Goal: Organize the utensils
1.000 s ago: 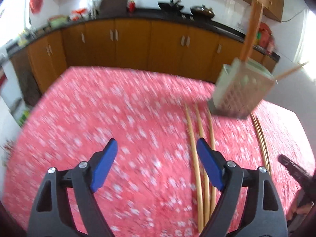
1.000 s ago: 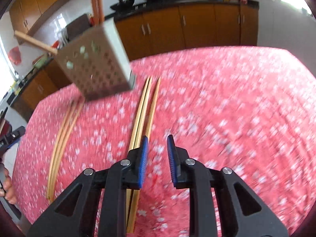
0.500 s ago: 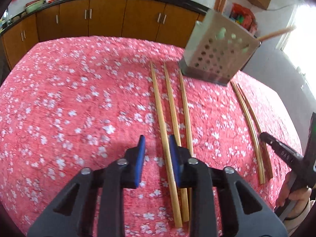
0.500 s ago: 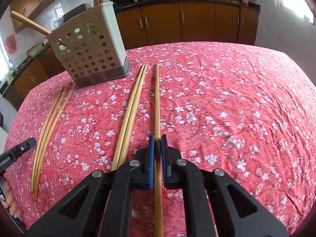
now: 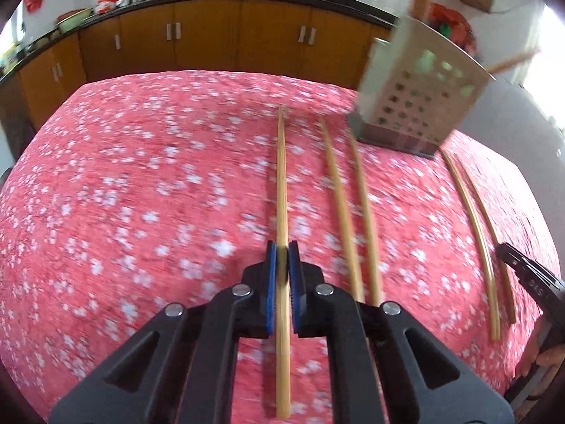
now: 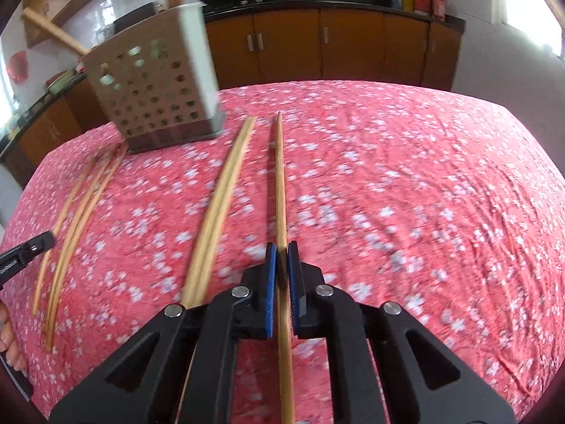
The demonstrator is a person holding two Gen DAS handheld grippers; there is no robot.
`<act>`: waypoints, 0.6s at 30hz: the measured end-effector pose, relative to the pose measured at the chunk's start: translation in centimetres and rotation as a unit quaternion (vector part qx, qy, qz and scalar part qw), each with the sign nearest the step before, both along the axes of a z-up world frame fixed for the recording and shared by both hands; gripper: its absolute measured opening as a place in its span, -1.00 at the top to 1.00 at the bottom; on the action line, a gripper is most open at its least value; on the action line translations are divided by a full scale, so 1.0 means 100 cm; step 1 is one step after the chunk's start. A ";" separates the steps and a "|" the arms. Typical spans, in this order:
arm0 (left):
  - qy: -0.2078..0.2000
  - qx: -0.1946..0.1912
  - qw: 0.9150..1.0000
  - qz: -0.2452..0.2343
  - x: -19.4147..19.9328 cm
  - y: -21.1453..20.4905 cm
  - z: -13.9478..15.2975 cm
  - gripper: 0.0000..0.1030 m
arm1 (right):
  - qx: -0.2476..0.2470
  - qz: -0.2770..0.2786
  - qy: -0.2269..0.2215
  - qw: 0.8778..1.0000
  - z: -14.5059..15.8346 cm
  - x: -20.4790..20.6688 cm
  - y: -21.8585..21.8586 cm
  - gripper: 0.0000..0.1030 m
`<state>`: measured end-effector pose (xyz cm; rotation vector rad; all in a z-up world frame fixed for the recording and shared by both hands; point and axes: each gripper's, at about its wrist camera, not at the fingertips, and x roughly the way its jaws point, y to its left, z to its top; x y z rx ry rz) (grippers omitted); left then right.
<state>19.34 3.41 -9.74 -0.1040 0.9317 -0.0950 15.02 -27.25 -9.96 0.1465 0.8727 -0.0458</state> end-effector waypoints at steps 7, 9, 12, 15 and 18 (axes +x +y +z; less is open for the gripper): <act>-0.017 0.012 1.000 0.005 -0.005 0.007 0.000 0.80 | 0.001 -0.016 0.002 1.000 0.000 0.004 -0.013 0.85; -0.017 0.013 1.000 0.005 -0.004 0.006 0.000 0.80 | -0.007 -0.016 0.003 1.000 0.001 0.004 -0.011 0.84; -0.017 0.004 1.000 0.006 -0.004 0.007 0.000 0.80 | -0.005 -0.016 0.003 1.000 0.001 0.004 -0.012 0.84; -0.016 -0.006 1.000 0.007 -0.004 0.010 -0.001 0.80 | 0.004 -0.016 0.002 1.000 -0.001 0.006 -0.010 0.84; -0.017 -0.006 1.000 0.007 -0.005 0.011 0.000 0.80 | 0.007 -0.016 0.002 1.000 -0.002 0.006 -0.013 0.84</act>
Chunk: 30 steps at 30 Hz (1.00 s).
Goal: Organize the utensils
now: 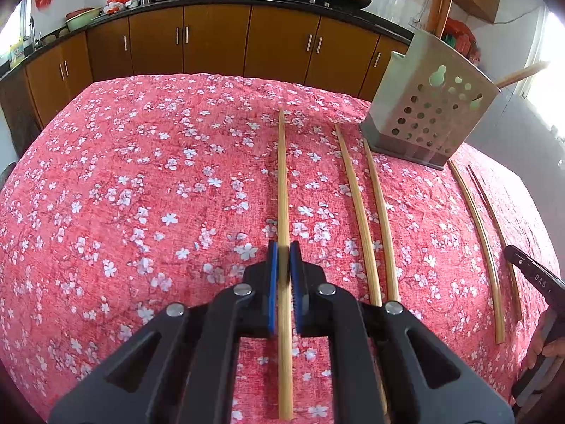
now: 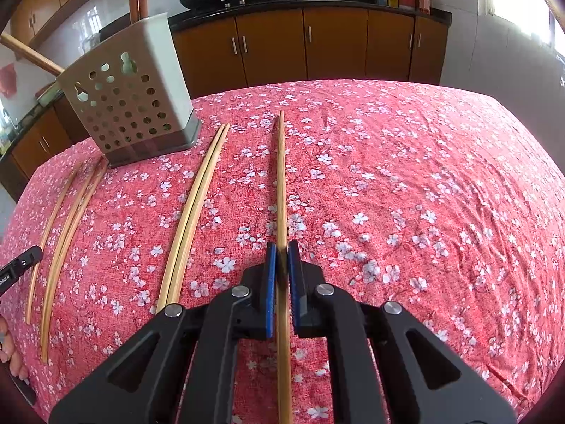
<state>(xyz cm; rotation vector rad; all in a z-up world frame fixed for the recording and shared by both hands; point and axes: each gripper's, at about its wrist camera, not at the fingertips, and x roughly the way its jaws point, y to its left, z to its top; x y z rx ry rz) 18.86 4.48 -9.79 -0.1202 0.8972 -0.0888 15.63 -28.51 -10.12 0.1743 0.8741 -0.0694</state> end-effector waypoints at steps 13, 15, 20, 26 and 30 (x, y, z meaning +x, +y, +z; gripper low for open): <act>0.000 -0.003 1.000 0.001 -0.001 0.001 0.001 0.80 | 0.002 -0.001 0.000 1.000 0.000 -0.001 -0.002 0.84; 0.000 -0.003 1.000 0.001 0.000 0.001 0.000 0.80 | 0.002 -0.001 0.000 1.000 0.000 -0.001 -0.002 0.84; 0.000 -0.003 1.000 0.001 0.000 0.001 0.001 0.80 | 0.003 -0.001 0.000 1.000 0.000 -0.001 -0.002 0.84; 0.000 -0.004 1.000 0.001 0.000 0.001 0.001 0.80 | 0.003 -0.002 0.000 1.000 0.000 0.000 -0.002 0.84; 0.000 -0.002 1.000 0.001 0.000 0.002 0.001 0.80 | 0.001 -0.003 0.001 1.000 0.000 -0.002 -0.001 0.84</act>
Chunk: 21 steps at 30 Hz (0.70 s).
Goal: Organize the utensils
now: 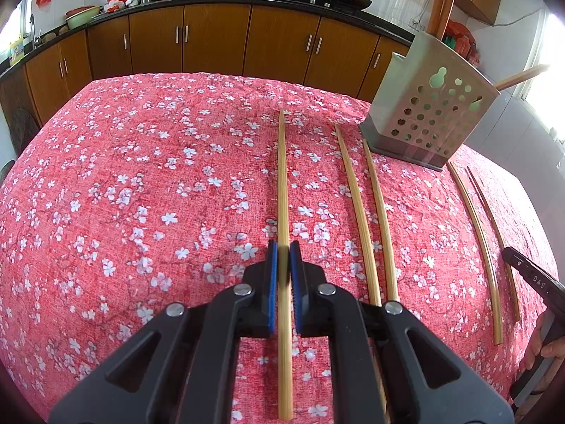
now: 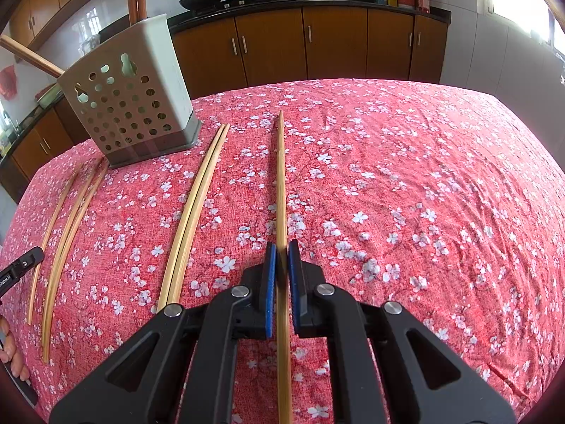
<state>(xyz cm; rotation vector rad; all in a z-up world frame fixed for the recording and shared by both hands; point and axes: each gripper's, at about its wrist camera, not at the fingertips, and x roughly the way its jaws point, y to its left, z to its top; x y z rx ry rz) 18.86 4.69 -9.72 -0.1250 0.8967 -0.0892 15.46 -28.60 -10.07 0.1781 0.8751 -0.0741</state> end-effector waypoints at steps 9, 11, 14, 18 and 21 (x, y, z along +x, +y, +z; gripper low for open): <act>-0.001 0.020 1.000 -0.002 -0.013 -0.006 0.001 0.76 | 0.008 0.003 -0.001 1.000 0.001 -0.018 0.003 0.83; -0.001 0.021 1.000 -0.002 -0.014 -0.006 0.001 0.76 | 0.003 0.003 0.000 1.000 0.002 -0.018 0.005 0.83; -0.001 0.024 1.000 -0.003 -0.014 -0.007 0.002 0.73 | -0.001 0.004 0.001 1.000 0.002 -0.018 0.007 0.83; 0.000 0.021 1.000 -0.004 -0.012 -0.010 0.001 0.70 | 0.006 0.004 0.000 1.000 0.002 -0.018 0.006 0.83; 0.000 0.015 1.000 -0.004 -0.012 -0.009 0.001 0.70 | 0.007 0.004 0.000 1.000 0.002 -0.016 0.005 0.83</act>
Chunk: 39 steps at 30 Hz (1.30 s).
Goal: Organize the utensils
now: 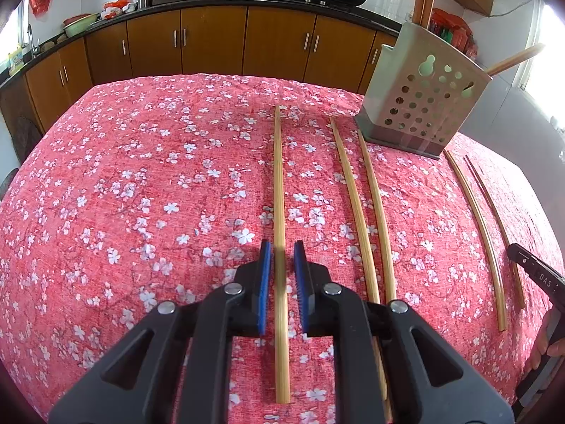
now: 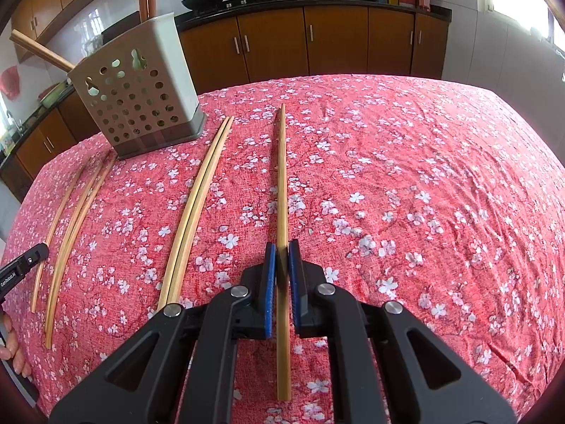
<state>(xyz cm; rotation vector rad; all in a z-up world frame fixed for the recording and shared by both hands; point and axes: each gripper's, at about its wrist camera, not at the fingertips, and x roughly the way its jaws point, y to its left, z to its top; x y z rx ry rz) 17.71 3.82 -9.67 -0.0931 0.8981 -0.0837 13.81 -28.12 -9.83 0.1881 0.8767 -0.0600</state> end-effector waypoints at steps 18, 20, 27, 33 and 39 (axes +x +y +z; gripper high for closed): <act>0.002 0.008 1.000 -0.004 -0.011 0.001 0.005 0.85 | 0.010 0.000 -0.009 1.000 0.004 -0.007 -0.008 0.85; -0.003 0.004 1.000 -0.007 -0.012 0.002 0.011 0.85 | 0.012 -0.003 -0.034 0.999 0.017 -0.012 -0.011 0.86; -0.079 -0.021 0.997 -0.013 -0.026 0.009 0.070 0.85 | 0.014 -0.017 -0.126 0.992 0.077 -0.026 -0.023 0.86; -0.133 -0.049 0.990 -0.012 -0.031 0.012 0.116 0.85 | 0.009 -0.017 -0.168 0.986 0.104 -0.034 -0.026 0.86; -0.148 -0.047 0.988 -0.024 -0.024 0.007 0.133 0.85 | 0.010 -0.020 -0.177 0.984 0.109 -0.031 -0.025 0.86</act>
